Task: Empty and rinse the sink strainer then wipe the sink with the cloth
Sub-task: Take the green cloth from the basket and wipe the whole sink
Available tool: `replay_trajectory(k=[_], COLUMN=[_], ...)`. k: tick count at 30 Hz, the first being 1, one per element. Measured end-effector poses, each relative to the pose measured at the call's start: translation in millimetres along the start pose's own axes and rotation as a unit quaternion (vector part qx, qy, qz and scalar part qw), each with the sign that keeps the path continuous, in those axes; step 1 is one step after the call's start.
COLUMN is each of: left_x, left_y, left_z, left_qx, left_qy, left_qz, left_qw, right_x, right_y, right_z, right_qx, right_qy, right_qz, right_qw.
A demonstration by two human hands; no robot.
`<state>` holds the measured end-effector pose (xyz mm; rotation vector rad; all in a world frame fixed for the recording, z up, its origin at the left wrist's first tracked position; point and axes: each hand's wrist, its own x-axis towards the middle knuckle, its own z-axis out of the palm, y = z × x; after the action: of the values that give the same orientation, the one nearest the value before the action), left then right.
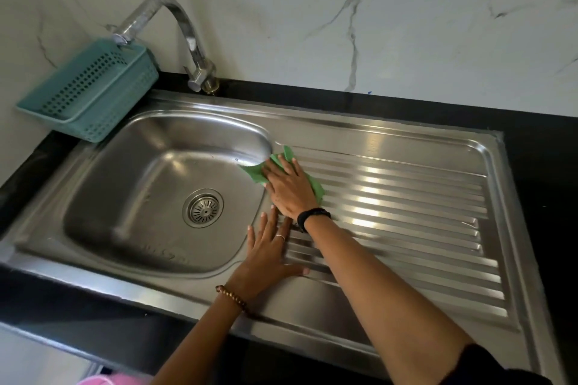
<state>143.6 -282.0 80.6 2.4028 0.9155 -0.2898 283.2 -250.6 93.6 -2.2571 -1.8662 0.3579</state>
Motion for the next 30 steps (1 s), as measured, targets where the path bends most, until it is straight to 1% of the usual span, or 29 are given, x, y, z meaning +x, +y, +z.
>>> replay_trajectory(k=[3, 6, 8, 10, 16, 20, 23, 27, 30], left_x=[0.9, -0.2, -0.5, 1.8, 19.1, 22.4, 22.5, 18.4, 16.1], left_y=[2.7, 10.5, 21.7, 44.6, 145.1, 177.7, 175.7, 171.9, 171.6], left_z=[-3.0, -0.9, 5.7, 17.5, 58.5, 77.7, 80.3, 79.8, 83.3], left_qx=[0.006, -0.006, -0.001, 0.017, 0.048, 0.087, 0.120, 0.137, 0.157], left_qy=[-0.008, 0.024, 0.047, 0.051, 0.004, -0.009, 0.005, 0.014, 0.036], left_qz=[-0.008, -0.003, 0.006, 0.028, 0.136, 0.141, 0.147, 0.157, 0.151], left_qw=[1.000, 1.000, 0.999, 0.998, 0.990, 0.986, 0.982, 0.978, 0.975], right_x=[-14.7, -42.7, -65.6, -93.4, -183.4, -235.9, -250.7, -266.6, -286.3], right_y=[4.1, 23.1, 43.2, 67.9, 143.3, 182.0, 187.8, 168.0, 150.2], right_z=[2.4, 0.7, -3.5, -10.1, -28.8, -46.9, -54.7, -44.8, -29.5], right_qx=[0.007, 0.014, 0.018, 0.020, -0.033, -0.046, -0.063, -0.061, -0.056], right_qy=[0.003, 0.017, 0.026, 0.030, 0.053, 0.067, 0.059, 0.064, 0.066], right_qz=[-0.028, -0.012, 0.021, 0.058, 0.176, 0.281, 0.320, 0.351, 0.362], right_qw=[1.000, 1.000, 0.999, 0.998, 0.982, 0.956, 0.943, 0.932, 0.928])
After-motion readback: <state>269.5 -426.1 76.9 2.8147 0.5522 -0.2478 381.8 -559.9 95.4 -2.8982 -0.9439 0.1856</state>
